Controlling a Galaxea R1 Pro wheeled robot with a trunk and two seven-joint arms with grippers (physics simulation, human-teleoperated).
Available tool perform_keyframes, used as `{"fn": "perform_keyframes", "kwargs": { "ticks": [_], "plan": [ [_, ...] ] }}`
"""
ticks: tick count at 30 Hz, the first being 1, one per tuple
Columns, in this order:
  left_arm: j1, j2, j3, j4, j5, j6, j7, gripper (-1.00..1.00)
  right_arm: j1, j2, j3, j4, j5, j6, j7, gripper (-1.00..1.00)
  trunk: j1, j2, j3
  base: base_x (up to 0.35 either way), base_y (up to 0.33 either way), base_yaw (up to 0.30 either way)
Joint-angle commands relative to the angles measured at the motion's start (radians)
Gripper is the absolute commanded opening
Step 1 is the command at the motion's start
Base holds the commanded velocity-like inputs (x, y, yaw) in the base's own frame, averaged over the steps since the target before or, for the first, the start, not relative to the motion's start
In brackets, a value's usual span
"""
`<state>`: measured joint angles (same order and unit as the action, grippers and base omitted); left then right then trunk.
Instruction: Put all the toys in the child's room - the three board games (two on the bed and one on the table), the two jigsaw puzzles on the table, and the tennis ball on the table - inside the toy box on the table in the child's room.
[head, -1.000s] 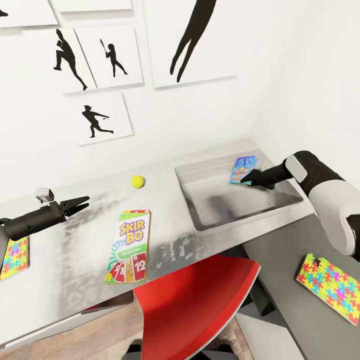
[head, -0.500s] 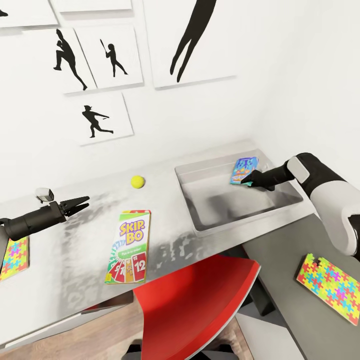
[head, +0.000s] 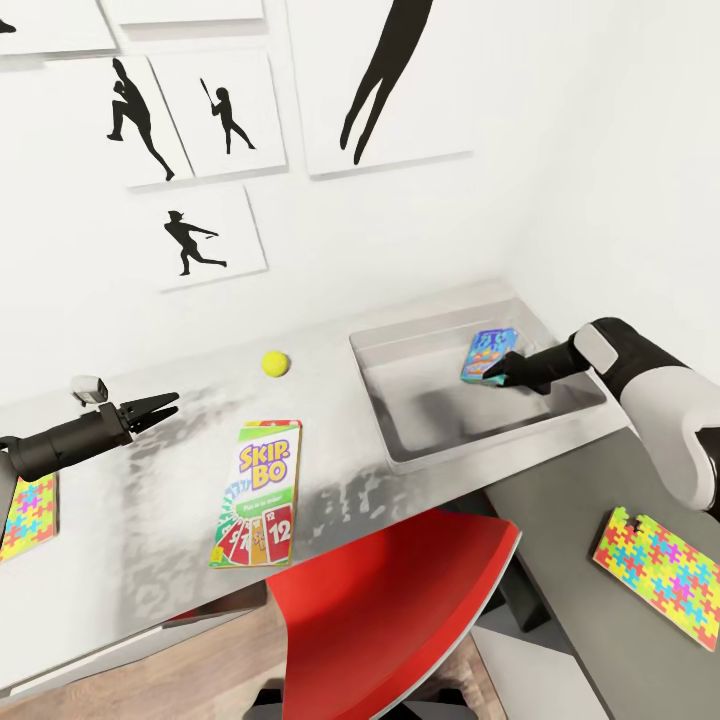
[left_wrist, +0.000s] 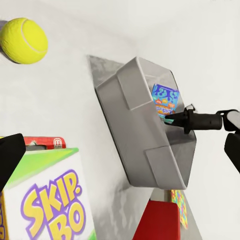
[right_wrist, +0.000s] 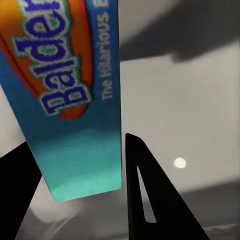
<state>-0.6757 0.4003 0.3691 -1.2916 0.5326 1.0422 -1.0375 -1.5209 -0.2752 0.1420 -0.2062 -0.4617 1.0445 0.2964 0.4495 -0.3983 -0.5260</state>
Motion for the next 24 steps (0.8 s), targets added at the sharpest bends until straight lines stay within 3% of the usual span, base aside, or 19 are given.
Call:
{"fn": "perform_keyframes", "kwargs": {
  "ticks": [1,16,24],
  "plan": [
    [-0.001,0.000,0.001,0.000,-0.002,0.004,-0.004,1.00,-0.001,-0.001,0.007,0.001,-0.006,0.003,0.003,-1.00,0.001,-0.002,-0.001,0.000,0.000,0.000],
    [-0.001,-0.001,-0.001,0.000,-0.002,0.004,-0.005,1.00,-0.011,-0.024,0.004,0.052,-0.008,0.003,0.028,-1.00,0.001,-0.002,-0.001,0.000,0.000,0.000],
    [-0.001,-0.001,-0.001,0.000,-0.002,0.004,-0.004,1.00,-0.011,-0.028,-0.044,0.075,-0.007,0.003,0.029,-1.00,0.001,-0.002,-0.001,0.000,0.000,0.000]
  ]
}}
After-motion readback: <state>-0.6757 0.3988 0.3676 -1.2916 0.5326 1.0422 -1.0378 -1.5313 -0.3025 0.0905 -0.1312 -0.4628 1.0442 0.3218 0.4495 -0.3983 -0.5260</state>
